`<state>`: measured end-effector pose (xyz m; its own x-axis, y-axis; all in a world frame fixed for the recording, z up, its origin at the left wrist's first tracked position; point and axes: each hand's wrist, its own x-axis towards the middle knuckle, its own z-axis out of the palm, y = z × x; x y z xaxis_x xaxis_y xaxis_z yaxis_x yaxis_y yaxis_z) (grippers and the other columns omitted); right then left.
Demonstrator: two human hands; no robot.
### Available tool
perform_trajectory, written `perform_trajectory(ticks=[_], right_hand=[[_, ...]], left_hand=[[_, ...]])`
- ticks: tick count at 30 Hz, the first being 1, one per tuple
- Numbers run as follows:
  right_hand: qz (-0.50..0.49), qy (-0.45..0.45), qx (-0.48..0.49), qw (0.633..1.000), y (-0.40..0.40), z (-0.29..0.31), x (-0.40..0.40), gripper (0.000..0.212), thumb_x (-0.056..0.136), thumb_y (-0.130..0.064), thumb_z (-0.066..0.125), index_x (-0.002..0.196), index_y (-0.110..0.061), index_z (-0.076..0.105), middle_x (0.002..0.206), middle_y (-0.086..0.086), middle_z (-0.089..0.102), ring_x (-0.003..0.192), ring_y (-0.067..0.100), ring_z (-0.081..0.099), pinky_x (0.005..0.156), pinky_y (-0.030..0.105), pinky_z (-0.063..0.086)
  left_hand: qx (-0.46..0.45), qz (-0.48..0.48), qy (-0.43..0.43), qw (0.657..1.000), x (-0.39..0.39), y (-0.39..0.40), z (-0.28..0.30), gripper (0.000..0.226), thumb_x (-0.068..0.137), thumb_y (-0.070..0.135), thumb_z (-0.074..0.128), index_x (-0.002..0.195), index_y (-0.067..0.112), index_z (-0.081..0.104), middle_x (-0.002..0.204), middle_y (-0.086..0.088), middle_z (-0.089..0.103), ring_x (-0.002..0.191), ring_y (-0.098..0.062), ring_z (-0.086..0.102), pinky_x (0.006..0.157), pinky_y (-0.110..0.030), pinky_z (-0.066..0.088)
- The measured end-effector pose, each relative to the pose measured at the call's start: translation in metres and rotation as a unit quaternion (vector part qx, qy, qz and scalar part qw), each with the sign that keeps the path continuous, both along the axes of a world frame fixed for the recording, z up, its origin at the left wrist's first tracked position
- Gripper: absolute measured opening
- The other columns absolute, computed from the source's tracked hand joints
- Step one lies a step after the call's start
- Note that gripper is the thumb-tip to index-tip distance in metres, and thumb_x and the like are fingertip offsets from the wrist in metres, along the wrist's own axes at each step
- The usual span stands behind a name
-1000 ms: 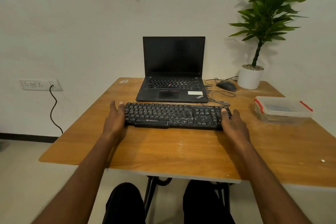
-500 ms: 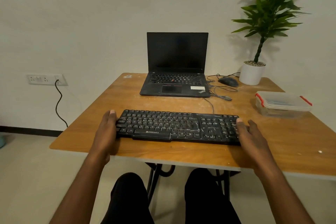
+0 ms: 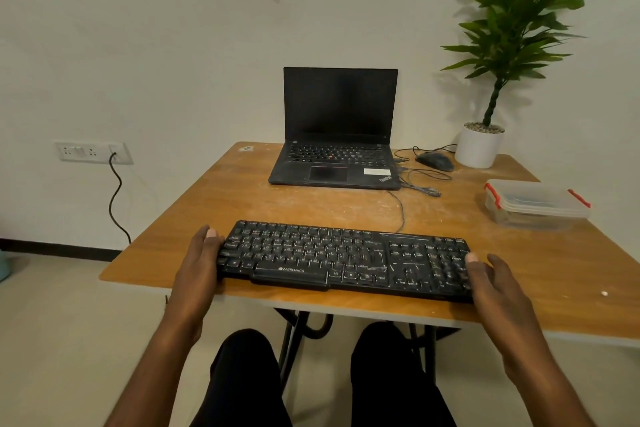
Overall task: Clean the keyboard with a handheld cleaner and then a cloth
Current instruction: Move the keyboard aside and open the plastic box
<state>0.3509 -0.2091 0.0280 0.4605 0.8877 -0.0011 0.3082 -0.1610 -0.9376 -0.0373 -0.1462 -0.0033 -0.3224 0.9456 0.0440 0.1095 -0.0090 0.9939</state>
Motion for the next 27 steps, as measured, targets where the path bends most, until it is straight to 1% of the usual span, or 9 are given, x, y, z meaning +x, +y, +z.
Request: perform_trajectory(ticks=[4, 7, 9, 10, 12, 16, 20, 25, 27], right_hand=[[-0.002, -0.013, -0.009, 1.0, -0.003, 0.002, -0.001, 0.074, 0.096, -0.065, 0.039, 0.157, -0.028, 0.024, 0.157, 0.002, 0.04, 0.141, 0.03, 0.039, 0.111, 0.05, 0.033], [0.0, -0.012, -0.015, 1.0, -0.005, 0.002, -0.001, 0.074, 0.095, -0.065, 0.039, 0.157, -0.028, 0.024, 0.157, 0.001, 0.039, 0.141, 0.031, 0.038, 0.11, 0.05, 0.033], [0.0, -0.018, -0.018, 1.0, -0.006, 0.002, -0.001, 0.075, 0.094, -0.066, 0.039, 0.157, -0.028, 0.025, 0.157, 0.001, 0.04, 0.141, 0.03, 0.039, 0.11, 0.05, 0.032], [0.0, -0.021, -0.018, 1.0, -0.006, 0.002, -0.001, 0.075, 0.093, -0.067, 0.039, 0.156, -0.028, 0.026, 0.156, 0.0, 0.041, 0.141, 0.03, 0.039, 0.111, 0.05, 0.033], [-0.003, -0.03, -0.02, 0.999, -0.006, 0.001, 0.0, 0.075, 0.093, -0.067, 0.039, 0.156, -0.028, 0.027, 0.156, 0.0, 0.042, 0.14, 0.03, 0.04, 0.11, 0.05, 0.033], [0.001, -0.035, -0.027, 0.999, -0.005, 0.001, 0.001, 0.079, 0.089, -0.071, 0.038, 0.155, -0.03, 0.027, 0.155, -0.003, 0.043, 0.139, 0.028, 0.042, 0.112, 0.049, 0.033], [0.006, -0.049, -0.031, 0.998, -0.005, 0.001, 0.002, 0.077, 0.091, -0.069, 0.037, 0.156, -0.03, 0.025, 0.154, -0.004, 0.044, 0.139, 0.029, 0.043, 0.11, 0.048, 0.033], [0.014, -0.048, -0.033, 0.998, -0.005, 0.0, 0.004, 0.077, 0.09, -0.069, 0.037, 0.156, -0.031, 0.023, 0.154, -0.006, 0.043, 0.138, 0.027, 0.043, 0.109, 0.048, 0.034], [0.015, -0.038, -0.033, 0.999, -0.004, 0.001, 0.006, 0.076, 0.091, -0.069, 0.037, 0.156, -0.033, 0.022, 0.153, -0.006, 0.044, 0.137, 0.026, 0.044, 0.108, 0.047, 0.034]], left_hand=[[-0.003, 0.001, 0.005, 1.0, -0.001, -0.004, 0.0, 0.065, 0.102, 0.072, 0.039, 0.16, 0.043, 0.035, 0.16, 0.007, 0.049, 0.148, -0.017, 0.04, 0.108, -0.041, 0.033], [-0.007, 0.005, 0.013, 1.0, -0.001, -0.008, 0.001, 0.075, 0.093, 0.081, 0.038, 0.158, 0.044, 0.039, 0.156, 0.012, 0.05, 0.146, -0.016, 0.042, 0.109, -0.042, 0.034], [-0.005, 0.007, 0.019, 1.0, -0.001, -0.009, 0.001, 0.077, 0.093, 0.083, 0.037, 0.157, 0.041, 0.042, 0.154, 0.017, 0.048, 0.145, -0.014, 0.042, 0.109, -0.042, 0.034], [-0.004, 0.008, 0.021, 1.0, -0.001, -0.01, 0.001, 0.076, 0.094, 0.083, 0.037, 0.157, 0.041, 0.042, 0.154, 0.016, 0.048, 0.143, -0.014, 0.042, 0.109, -0.042, 0.035], [-0.005, 0.014, 0.025, 1.0, 0.001, -0.009, 0.0, 0.073, 0.096, 0.081, 0.037, 0.157, 0.042, 0.041, 0.153, 0.012, 0.05, 0.141, -0.014, 0.044, 0.109, -0.043, 0.035], [-0.011, 0.018, 0.032, 0.999, 0.005, -0.012, 0.001, 0.062, 0.103, 0.07, 0.035, 0.157, 0.04, 0.043, 0.155, 0.017, 0.045, 0.137, -0.008, 0.04, 0.107, -0.04, 0.034], [-0.021, 0.029, 0.05, 0.998, 0.011, -0.014, 0.004, 0.058, 0.104, 0.069, 0.034, 0.157, 0.045, 0.04, 0.158, 0.009, 0.047, 0.147, -0.02, 0.041, 0.11, -0.046, 0.035], [-0.015, 0.041, 0.069, 0.997, 0.021, -0.018, 0.01, 0.053, 0.108, 0.061, 0.034, 0.158, 0.044, 0.038, 0.156, 0.003, 0.051, 0.145, -0.025, 0.045, 0.103, -0.043, 0.036], [-0.015, 0.051, 0.096, 0.994, 0.026, -0.019, 0.014, 0.056, 0.107, 0.061, 0.033, 0.16, 0.041, 0.036, 0.158, 0.002, 0.05, 0.145, -0.027, 0.046, 0.105, -0.046, 0.037]])
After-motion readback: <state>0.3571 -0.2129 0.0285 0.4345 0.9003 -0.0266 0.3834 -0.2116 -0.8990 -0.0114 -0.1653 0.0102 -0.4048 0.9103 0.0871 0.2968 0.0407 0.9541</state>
